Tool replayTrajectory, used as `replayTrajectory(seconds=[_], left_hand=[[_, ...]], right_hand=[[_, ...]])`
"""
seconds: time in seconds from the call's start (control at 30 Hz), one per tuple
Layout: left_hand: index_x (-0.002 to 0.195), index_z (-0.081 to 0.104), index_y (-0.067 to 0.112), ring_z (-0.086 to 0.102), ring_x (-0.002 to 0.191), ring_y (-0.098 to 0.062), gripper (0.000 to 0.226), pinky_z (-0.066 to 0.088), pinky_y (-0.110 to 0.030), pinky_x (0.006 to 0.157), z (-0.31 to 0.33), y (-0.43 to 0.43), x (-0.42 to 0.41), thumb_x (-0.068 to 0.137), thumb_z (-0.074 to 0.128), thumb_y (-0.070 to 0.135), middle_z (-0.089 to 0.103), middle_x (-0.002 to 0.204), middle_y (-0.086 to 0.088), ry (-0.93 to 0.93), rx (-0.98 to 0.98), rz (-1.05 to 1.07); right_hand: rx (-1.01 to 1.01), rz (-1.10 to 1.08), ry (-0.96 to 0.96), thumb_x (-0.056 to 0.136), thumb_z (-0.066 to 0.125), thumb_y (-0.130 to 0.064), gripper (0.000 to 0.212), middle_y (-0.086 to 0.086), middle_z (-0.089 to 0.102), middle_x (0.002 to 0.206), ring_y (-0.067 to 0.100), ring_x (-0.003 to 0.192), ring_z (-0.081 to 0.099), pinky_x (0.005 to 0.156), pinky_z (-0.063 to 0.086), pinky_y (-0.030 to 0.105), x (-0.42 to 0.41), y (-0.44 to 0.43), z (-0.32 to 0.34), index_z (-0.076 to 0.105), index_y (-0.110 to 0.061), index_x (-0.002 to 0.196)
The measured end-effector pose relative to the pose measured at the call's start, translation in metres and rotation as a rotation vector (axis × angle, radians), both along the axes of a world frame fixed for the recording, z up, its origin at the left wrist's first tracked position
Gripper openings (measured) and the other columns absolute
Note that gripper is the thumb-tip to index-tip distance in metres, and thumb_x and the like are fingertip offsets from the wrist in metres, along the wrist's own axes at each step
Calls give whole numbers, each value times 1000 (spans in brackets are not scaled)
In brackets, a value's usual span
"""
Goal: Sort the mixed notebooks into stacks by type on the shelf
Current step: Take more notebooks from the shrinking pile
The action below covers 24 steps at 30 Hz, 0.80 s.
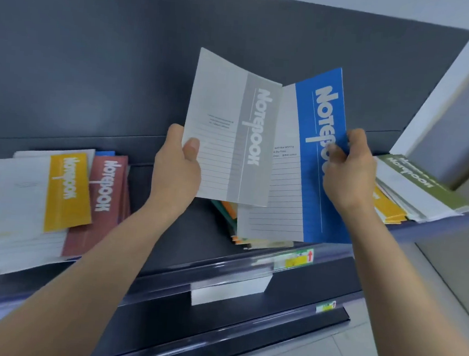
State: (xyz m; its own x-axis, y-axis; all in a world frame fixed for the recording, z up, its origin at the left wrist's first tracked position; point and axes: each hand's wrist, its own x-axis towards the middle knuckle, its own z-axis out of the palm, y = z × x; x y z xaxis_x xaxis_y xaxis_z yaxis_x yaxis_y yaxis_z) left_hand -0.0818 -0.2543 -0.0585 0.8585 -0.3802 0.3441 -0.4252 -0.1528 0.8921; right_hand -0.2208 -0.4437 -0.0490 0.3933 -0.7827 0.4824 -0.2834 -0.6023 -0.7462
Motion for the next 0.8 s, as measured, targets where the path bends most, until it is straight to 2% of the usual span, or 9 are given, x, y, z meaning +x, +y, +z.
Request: replayTrajectory(seconds=[0.2,0.3,0.47,0.6,0.7,0.8], left_hand=[[91,38,8,42,61,-3,11,35,-4,47,-10,-58,-33,101,34,11,47,73,14,22,-5,112],[92,39,7,40,62,-5,11,34,-4,48,-12,-67,-38,101,35,12,46,73,12,32,7,140],[90,36,7,39,59,-6,13,34,-5,46,-9,-77,-38,101,36,13,45,71,11,12,14,131],[91,38,7,43,58,-2,12,35,-5,47,-10,-97,-35,101,35,13,46,73,15,24,6,86],[95,40,8,43,64,-2,10,36,-10,53,-14,-116,-38,101,35,14,47,76,16,30,26,44],[96,40,8,43,64,-4,11,35,-6,47,-12,-139,-42,102,33,15,48,77,15,32,37,12]], right_hand=[[15,43,52,94,40,-4,8,2,57,92,23,74,53,54,39,26,-28,-72,-2,37,-12,95],[25,80,77,95,42,-6,5,2,59,95,23,78,56,60,42,29,-28,-85,-7,42,-7,100],[61,136,61,96,44,-9,12,7,61,110,19,85,56,64,44,30,-22,-91,-12,45,-4,107],[50,108,76,96,44,-11,10,1,58,101,20,81,56,55,40,23,-29,-104,-13,45,-6,105],[39,76,82,95,44,-9,8,-1,56,96,21,77,54,52,38,23,-38,-120,-9,45,-7,103],[28,40,76,93,43,-5,11,-4,56,89,21,74,53,52,37,23,-48,-139,-7,45,-8,104]])
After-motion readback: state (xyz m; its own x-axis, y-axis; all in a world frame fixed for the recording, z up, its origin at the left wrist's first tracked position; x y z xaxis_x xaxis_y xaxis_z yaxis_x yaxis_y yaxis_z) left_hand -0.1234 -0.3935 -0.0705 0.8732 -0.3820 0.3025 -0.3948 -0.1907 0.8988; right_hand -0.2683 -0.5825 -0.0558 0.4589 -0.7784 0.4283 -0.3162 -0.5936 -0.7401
